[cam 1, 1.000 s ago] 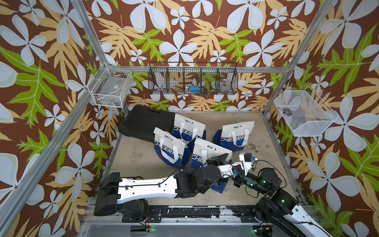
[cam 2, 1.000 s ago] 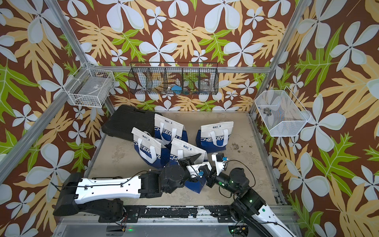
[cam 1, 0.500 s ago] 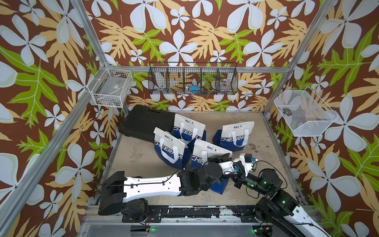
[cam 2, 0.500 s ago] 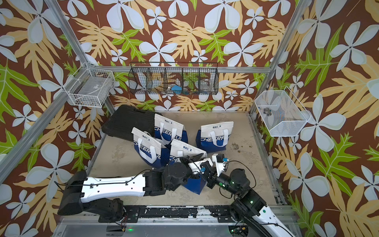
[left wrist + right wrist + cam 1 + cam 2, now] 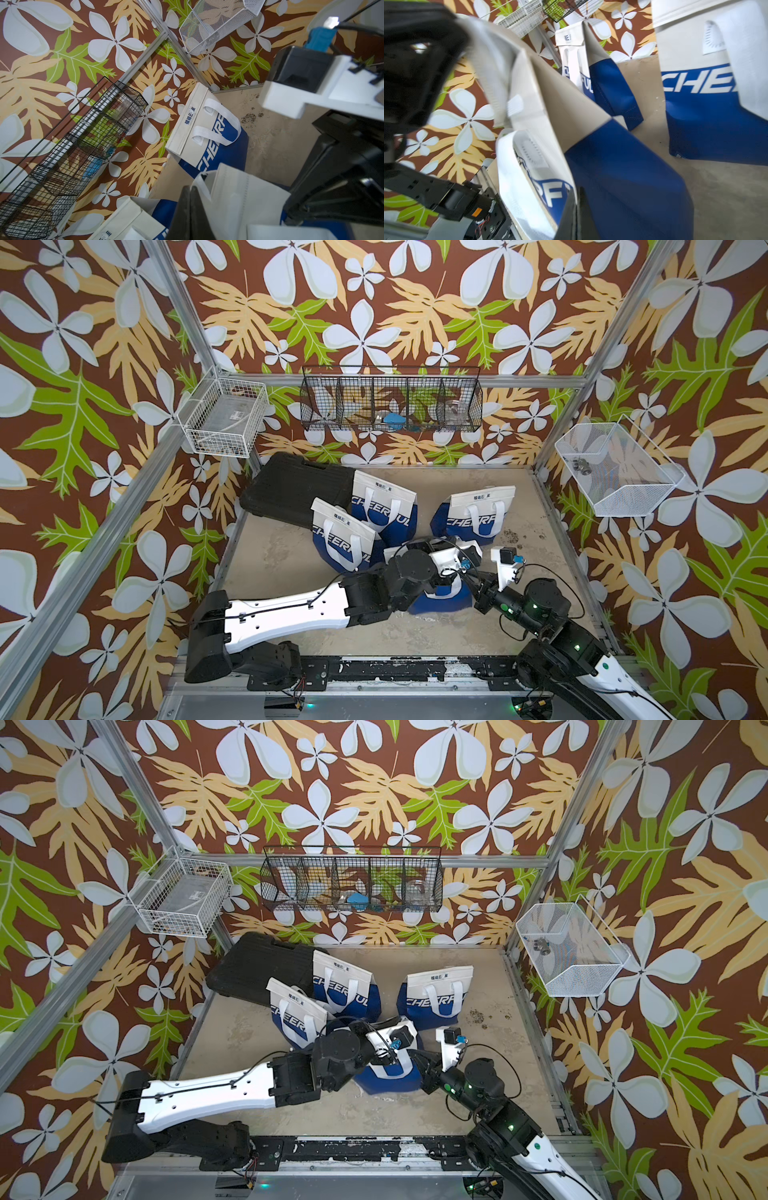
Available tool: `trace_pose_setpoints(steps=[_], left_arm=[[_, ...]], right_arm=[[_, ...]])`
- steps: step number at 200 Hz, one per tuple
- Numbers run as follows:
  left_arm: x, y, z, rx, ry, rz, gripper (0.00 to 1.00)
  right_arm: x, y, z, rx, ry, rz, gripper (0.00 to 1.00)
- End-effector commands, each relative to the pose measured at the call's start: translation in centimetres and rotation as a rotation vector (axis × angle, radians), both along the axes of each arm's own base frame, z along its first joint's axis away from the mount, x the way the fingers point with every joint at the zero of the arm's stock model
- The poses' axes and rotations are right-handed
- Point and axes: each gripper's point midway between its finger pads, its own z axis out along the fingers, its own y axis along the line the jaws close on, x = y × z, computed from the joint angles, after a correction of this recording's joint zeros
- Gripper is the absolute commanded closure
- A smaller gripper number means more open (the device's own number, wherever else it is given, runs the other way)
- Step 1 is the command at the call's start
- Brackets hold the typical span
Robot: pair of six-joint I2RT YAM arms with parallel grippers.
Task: Open the takeout bag
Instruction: Open the takeout bag at the center of the board.
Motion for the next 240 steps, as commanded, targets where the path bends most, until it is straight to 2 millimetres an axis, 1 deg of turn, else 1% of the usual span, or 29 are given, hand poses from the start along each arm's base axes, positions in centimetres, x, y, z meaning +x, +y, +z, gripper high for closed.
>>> trace_pose_setpoints(steps=[1,21,24,32,44,67,77,87,102,109,118,129,135,142,149,158,168,175,177,188,191,193,194,196,197,206,218,229,240], left_arm=[[-0.4,1.0,1.5,0.030,0.011,-0.019,1.00],[-1.9,0.9,0.9,0.092,0.097,-0.104,1.00],[-2.2,0.9,0.6,0.108,0.122,-0.123,1.00],[-2.9,0.8,0.6,0.121,0.210,-0.175,1.00],[-3.4,1.1,1.0,0.129,0.290,-0.227,1.00],[-3.9,1.6,1.9,0.098,0.371,-0.294,1.00],[-3.4,1.7,2.3,0.075,0.398,-0.293,1.00],[-3.2,1.4,2.2,0.077,0.412,-0.290,1.00],[-3.5,0.7,1.8,0.089,0.434,-0.317,1.00],[-3.8,0.7,2.4,0.081,0.442,-0.338,1.00],[-3.4,1.0,3.9,0.051,0.451,-0.346,1.00],[-2.5,1.6,6.8,-0.010,0.446,-0.341,1.00],[-2.1,1.8,8.5,-0.047,0.438,-0.340,1.00],[-2.0,1.7,9.4,-0.059,0.434,-0.344,1.00],[-1.9,1.2,9.5,-0.069,0.441,-0.345,1.00],[-0.7,0.7,8.9,-0.085,0.439,-0.293,1.00],[1.0,0.3,6.9,-0.075,0.439,-0.203,1.00],[1.7,-0.1,5.1,-0.059,0.442,-0.151,0.78],[1.7,-0.1,4.6,-0.054,0.444,-0.144,0.74],[0.9,-0.3,1.5,-0.011,0.430,-0.116,0.61],[0.6,-0.3,1.3,-0.011,0.414,-0.113,0.47],[0.4,-0.2,0.5,-0.001,0.408,-0.102,0.39],[0.4,-0.1,0.6,-0.006,0.399,-0.096,0.35],[0.2,0.1,0.0,0.000,0.393,-0.085,0.31],[0.1,0.1,0.1,-0.007,0.386,-0.084,0.31],[-1.4,0.6,-1.3,-0.008,0.385,-0.105,0.28],[-2.9,1.6,-1.8,-0.038,0.348,-0.110,0.28],[-3.6,3.4,-0.8,-0.088,0.228,-0.067,0.25],[-3.4,5.2,0.4,-0.154,0.099,0.004,0.17]], right_arm=[[0.8,-2.0,-3.5,-0.098,0.122,-0.127,1.00],[1.5,-3.3,-3.2,-0.113,0.095,-0.206,1.00],[1.5,-3.4,-3.4,-0.112,0.099,-0.215,1.00],[1.7,-3.5,-3.7,-0.122,0.106,-0.223,1.00],[2.1,-4.0,-4.5,-0.163,0.144,-0.261,1.00],[2.1,-3.5,-3.6,-0.150,0.116,-0.235,1.00],[2.2,-3.9,-3.2,-0.145,0.101,-0.254,1.00],[2.1,-3.7,-2.8,-0.144,0.094,-0.242,1.00],[2.0,-3.4,-2.6,-0.151,0.102,-0.219,1.00],[2.0,-3.7,-2.7,-0.165,0.110,-0.232,1.00],[2.2,-3.9,-3.0,-0.164,0.119,-0.252,1.00],[2.3,-4.4,-3.6,-0.179,0.147,-0.287,1.00],[2.3,-4.3,-3.8,-0.181,0.157,-0.281,1.00],[2.2,-3.7,-3.7,-0.174,0.154,-0.250,1.00],[2.0,-3.2,-3.3,-0.154,0.148,-0.218,1.00],[1.6,-2.4,-2.6,-0.117,0.128,-0.173,1.00],[1.3,-1.7,-1.9,-0.078,0.107,-0.131,1.00],[0.9,-1.2,-1.6,-0.054,0.103,-0.098,1.00],[0.8,-1.1,-1.5,-0.050,0.103,-0.091,1.00],[0.4,-0.5,-1.3,-0.029,0.116,-0.052,1.00],[0.2,-0.4,-1.4,-0.028,0.121,-0.042,1.00],[0.1,-0.4,-1.3,-0.024,0.122,-0.038,1.00],[0.1,-0.3,-1.3,-0.024,0.124,-0.036,1.00],[0.0,-0.3,-1.2,-0.021,0.126,-0.033,1.00],[0.0,-0.3,-1.2,-0.021,0.127,-0.031,1.00],[-0.2,-0.2,-1.0,-0.008,0.132,-0.022,1.00],[-0.3,-0.3,-0.8,0.005,0.136,-0.031,1.00],[-0.3,-0.4,-0.6,0.015,0.149,-0.035,1.00],[-0.5,0.0,-0.5,0.017,0.173,-0.015,1.00]])
